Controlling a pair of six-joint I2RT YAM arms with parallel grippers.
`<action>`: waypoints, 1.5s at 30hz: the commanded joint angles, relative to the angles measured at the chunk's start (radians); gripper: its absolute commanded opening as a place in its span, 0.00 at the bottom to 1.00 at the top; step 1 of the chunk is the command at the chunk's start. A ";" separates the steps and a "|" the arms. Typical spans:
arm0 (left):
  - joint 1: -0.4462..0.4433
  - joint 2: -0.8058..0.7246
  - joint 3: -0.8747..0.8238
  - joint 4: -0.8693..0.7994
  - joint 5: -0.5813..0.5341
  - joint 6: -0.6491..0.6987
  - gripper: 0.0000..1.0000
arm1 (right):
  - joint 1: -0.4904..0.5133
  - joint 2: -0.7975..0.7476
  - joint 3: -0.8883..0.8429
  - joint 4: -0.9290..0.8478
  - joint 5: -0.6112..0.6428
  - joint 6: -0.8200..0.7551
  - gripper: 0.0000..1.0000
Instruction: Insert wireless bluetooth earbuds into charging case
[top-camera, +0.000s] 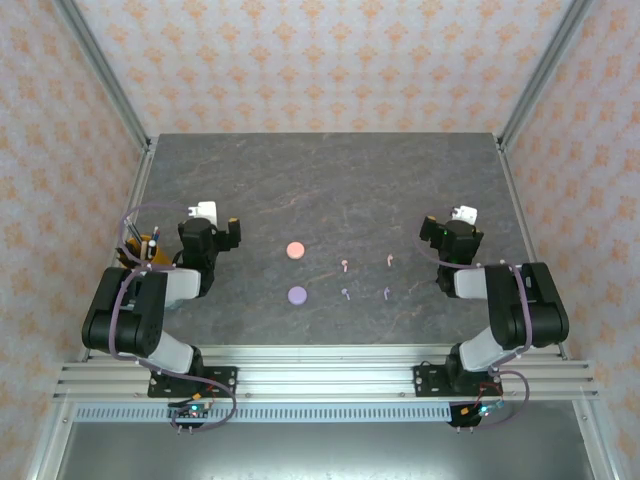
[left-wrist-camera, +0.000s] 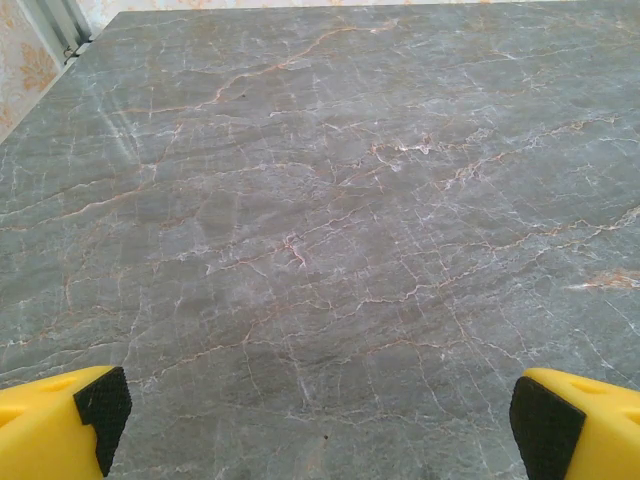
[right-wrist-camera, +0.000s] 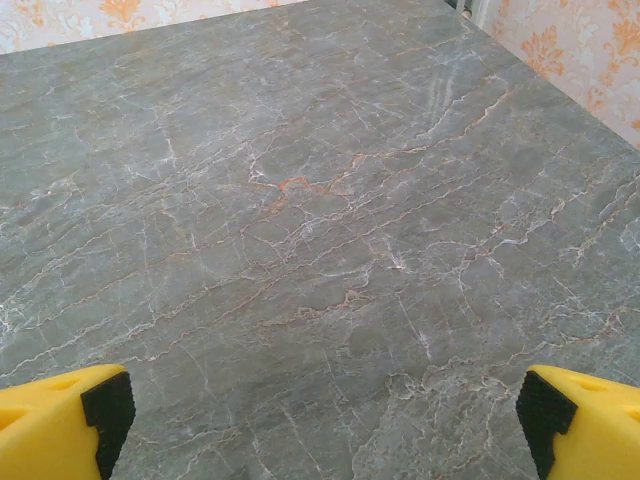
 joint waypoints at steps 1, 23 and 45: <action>-0.005 -0.008 -0.001 0.031 -0.020 -0.005 1.00 | -0.006 -0.014 0.014 0.005 -0.014 -0.014 0.99; -0.003 -0.008 0.000 0.029 -0.017 -0.007 1.00 | -0.011 -0.010 0.021 -0.005 -0.024 -0.010 0.99; -0.006 -0.210 0.232 -0.576 -0.159 -0.173 1.00 | -0.021 -0.155 0.598 -1.076 0.247 0.443 1.00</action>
